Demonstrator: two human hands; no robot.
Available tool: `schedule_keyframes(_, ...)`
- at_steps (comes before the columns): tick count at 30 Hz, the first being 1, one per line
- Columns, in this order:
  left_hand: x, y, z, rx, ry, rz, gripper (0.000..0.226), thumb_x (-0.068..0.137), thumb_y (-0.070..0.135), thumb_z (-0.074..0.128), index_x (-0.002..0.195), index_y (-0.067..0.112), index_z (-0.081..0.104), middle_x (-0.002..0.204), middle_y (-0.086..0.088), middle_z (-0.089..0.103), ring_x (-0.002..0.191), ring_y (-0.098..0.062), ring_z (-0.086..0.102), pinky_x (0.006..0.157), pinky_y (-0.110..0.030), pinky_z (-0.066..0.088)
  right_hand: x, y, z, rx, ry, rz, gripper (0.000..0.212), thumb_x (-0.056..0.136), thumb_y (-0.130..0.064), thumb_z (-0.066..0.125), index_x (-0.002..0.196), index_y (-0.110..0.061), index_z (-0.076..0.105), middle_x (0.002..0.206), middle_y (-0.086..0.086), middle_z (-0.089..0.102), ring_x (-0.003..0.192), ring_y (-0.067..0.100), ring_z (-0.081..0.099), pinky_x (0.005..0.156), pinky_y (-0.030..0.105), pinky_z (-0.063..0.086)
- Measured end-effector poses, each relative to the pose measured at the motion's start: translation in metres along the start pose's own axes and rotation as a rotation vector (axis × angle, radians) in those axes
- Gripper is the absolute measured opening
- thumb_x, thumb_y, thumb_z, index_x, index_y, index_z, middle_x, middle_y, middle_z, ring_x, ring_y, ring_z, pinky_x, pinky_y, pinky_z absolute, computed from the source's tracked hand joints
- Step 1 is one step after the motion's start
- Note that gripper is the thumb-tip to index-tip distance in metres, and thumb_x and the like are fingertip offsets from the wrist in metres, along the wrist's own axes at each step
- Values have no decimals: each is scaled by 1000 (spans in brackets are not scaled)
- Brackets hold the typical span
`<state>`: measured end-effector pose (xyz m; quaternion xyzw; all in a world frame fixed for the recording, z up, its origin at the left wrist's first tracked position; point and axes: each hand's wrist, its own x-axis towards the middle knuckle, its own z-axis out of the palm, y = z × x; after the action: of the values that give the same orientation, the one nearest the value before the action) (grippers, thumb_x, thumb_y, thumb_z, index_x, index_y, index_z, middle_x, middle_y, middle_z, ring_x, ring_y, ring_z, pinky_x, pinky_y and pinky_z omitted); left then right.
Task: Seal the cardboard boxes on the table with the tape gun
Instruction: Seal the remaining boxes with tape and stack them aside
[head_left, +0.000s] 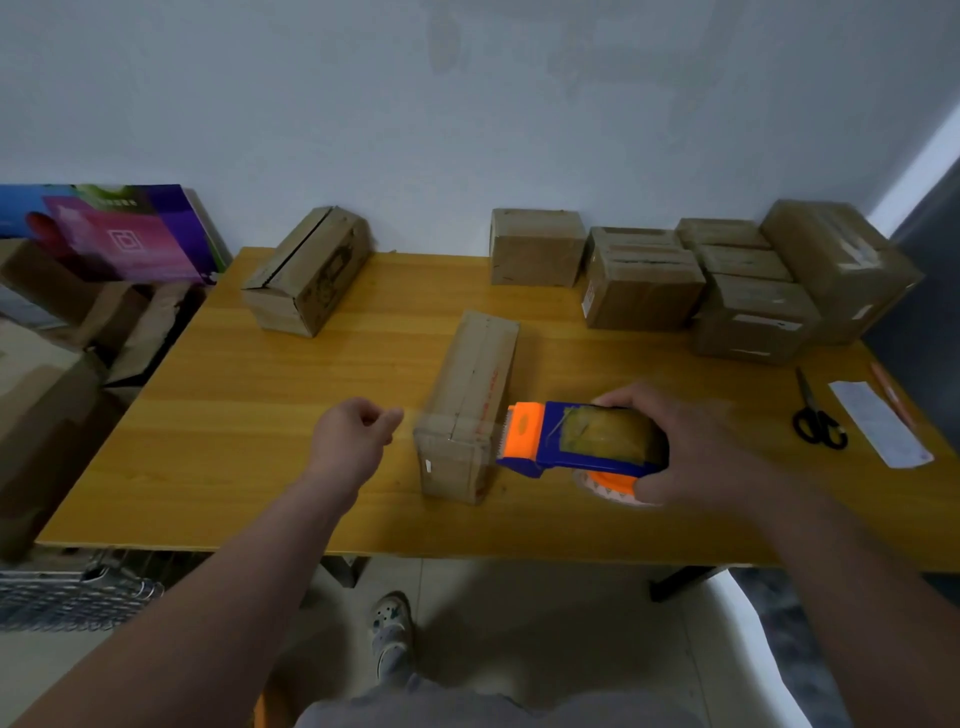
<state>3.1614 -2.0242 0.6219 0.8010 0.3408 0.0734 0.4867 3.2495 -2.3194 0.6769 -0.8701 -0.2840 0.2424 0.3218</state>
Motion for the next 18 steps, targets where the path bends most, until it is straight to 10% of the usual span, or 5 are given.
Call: schedule_keyframes(18,9,-24,17,-125,-176,-86,31,100,29,48,77,8,51,73,-6,51,71,-22,49,79,-44,50,17,23,47,6,80,-61,74,67,-25,88,124,-31,42,122,-9,51,105,8,59,81,31,57)
